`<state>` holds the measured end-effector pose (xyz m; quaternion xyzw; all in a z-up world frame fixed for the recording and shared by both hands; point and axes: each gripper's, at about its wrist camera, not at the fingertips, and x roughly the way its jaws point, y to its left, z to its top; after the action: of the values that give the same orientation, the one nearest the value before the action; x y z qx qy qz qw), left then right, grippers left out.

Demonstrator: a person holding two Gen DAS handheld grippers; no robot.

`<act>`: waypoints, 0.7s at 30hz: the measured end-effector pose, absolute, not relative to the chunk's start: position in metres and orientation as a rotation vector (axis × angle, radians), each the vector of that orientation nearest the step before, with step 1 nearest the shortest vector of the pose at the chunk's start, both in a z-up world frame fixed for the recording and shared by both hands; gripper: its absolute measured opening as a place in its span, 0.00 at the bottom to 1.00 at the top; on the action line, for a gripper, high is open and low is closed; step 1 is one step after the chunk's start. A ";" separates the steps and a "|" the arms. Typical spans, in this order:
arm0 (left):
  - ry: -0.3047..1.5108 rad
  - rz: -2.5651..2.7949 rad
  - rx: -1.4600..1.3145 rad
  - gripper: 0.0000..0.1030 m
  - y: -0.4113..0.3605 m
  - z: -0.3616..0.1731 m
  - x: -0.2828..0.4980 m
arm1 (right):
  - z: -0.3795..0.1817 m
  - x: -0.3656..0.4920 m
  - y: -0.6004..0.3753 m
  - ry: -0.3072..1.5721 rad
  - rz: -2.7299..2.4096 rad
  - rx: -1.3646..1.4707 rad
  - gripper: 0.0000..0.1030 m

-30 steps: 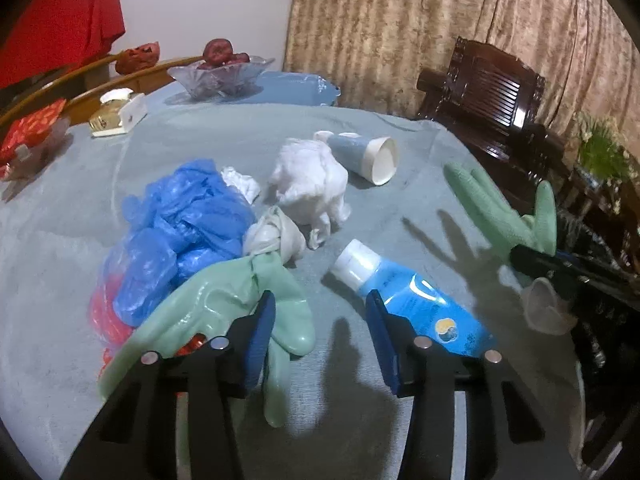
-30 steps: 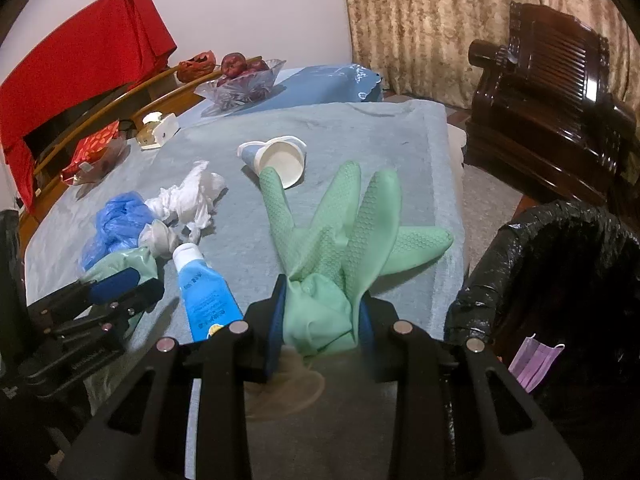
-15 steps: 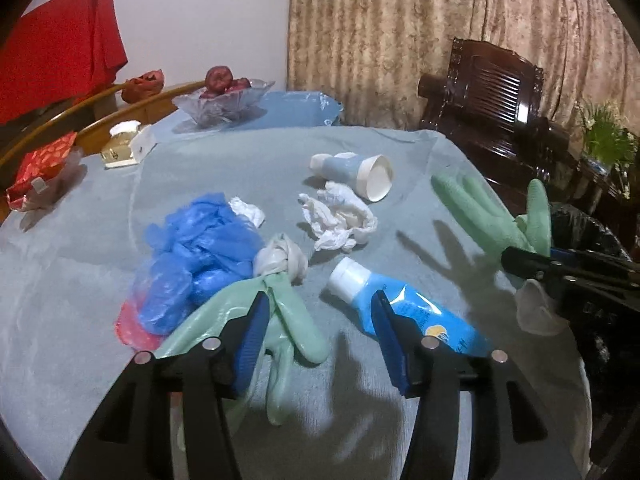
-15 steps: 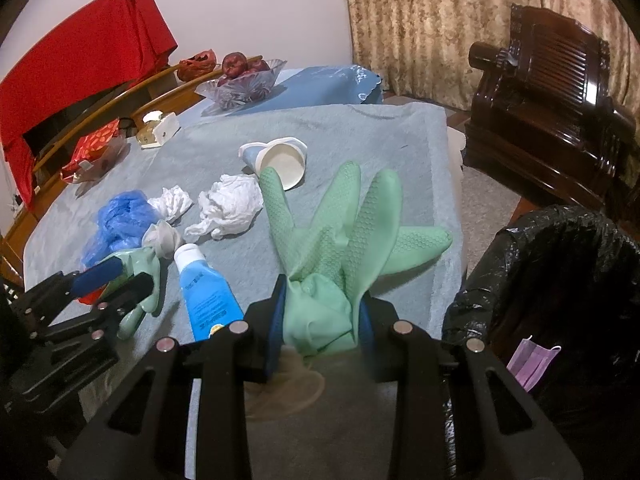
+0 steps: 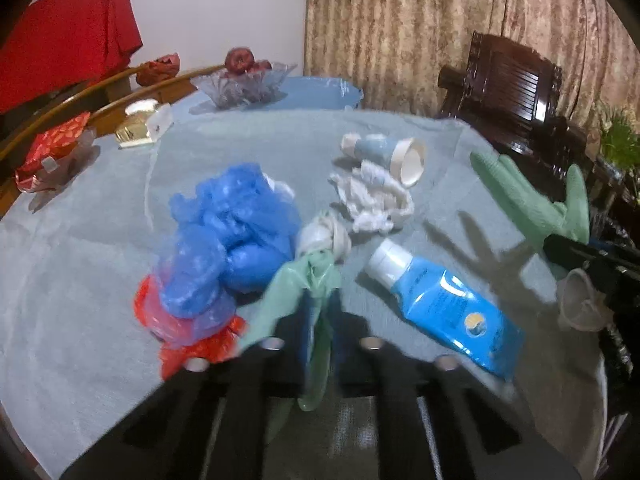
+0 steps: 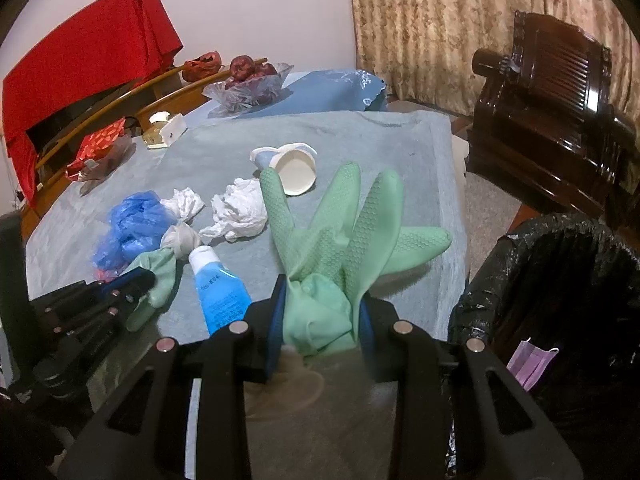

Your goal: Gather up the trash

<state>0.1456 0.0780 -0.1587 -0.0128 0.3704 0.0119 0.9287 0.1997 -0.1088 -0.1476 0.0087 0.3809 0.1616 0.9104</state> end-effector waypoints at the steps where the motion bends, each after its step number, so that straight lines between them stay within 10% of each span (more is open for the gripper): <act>1: 0.748 0.023 -0.031 0.03 0.079 -0.155 0.144 | -0.145 0.198 -0.108 0.780 0.335 0.016 0.30; 21: 0.640 -0.157 -0.037 0.00 0.042 -0.100 0.104 | -0.103 0.164 -0.136 0.700 0.320 0.030 0.30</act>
<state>0.1036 0.0415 -0.0995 -0.0180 0.3143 -0.0770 0.9460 0.1644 -0.1359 -0.1029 0.0149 0.3414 0.1561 0.9268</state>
